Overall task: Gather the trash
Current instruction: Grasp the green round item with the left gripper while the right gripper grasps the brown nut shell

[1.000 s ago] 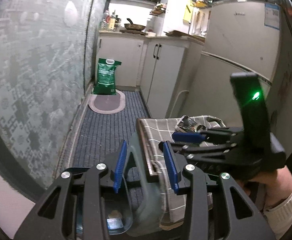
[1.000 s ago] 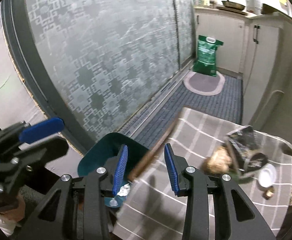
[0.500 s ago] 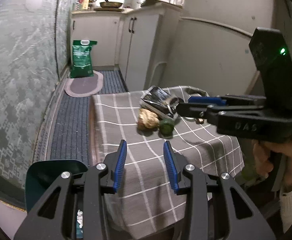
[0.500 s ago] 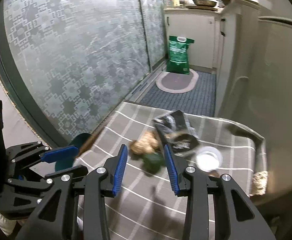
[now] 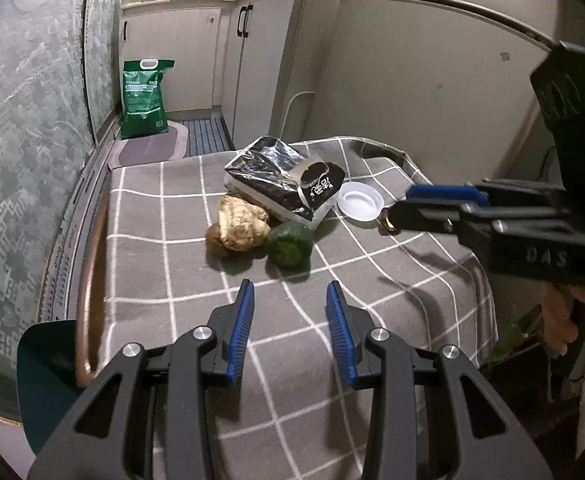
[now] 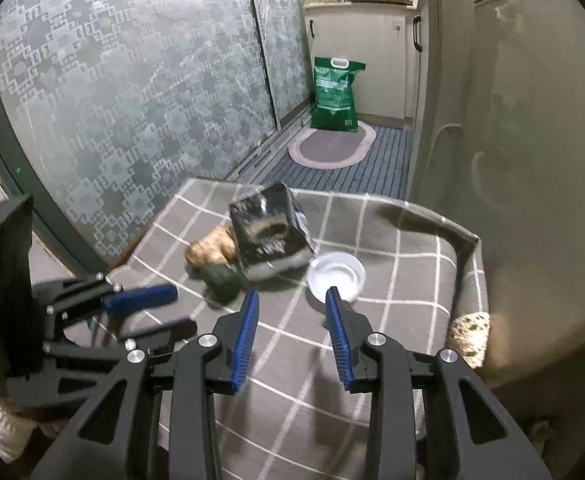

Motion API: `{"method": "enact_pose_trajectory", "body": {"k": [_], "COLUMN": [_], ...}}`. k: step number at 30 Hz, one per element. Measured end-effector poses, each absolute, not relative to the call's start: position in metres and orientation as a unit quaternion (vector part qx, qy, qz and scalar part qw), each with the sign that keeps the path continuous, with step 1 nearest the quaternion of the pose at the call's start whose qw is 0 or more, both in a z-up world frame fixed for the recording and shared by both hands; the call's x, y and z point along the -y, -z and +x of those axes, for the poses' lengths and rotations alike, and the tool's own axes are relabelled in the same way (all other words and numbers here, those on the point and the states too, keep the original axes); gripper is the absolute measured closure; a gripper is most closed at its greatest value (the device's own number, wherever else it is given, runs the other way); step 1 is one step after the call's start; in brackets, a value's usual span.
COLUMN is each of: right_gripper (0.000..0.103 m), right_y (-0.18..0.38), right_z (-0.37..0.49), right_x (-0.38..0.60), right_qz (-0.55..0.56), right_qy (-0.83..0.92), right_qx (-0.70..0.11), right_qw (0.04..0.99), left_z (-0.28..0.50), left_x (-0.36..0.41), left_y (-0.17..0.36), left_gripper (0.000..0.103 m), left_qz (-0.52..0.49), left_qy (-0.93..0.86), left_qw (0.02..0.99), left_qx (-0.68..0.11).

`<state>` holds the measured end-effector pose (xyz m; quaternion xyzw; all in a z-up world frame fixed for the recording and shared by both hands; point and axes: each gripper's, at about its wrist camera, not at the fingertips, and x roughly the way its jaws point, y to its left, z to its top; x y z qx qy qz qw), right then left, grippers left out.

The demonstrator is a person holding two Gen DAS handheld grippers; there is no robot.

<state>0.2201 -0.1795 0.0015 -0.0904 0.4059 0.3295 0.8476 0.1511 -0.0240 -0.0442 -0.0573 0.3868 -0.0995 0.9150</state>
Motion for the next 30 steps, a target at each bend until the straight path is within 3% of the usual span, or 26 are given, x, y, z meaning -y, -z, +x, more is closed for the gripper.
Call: {"method": "enact_pose_trajectory", "body": {"k": [19, 24, 30], "right_gripper": [0.066, 0.066, 0.066], "right_y": [0.020, 0.019, 0.021], "right_z": [0.215, 0.218, 0.225], "right_x": [0.189, 0.188, 0.179], "right_qz": [-0.160, -0.167, -0.174], "right_qy": [-0.331, -0.319, -0.309], "right_qx": [-0.409, -0.402, -0.398], "right_qw": [0.835, 0.842, 0.846], "left_z": [0.181, 0.183, 0.180], "left_x": [0.034, 0.035, 0.033], "left_y": [0.048, 0.048, 0.048], "left_gripper": [0.062, 0.074, 0.076], "left_qz": [-0.046, -0.047, -0.051], "left_qy": [0.065, 0.061, 0.062], "left_qw": [0.922, 0.923, 0.923], "left_qx": [-0.378, -0.376, -0.377]}}
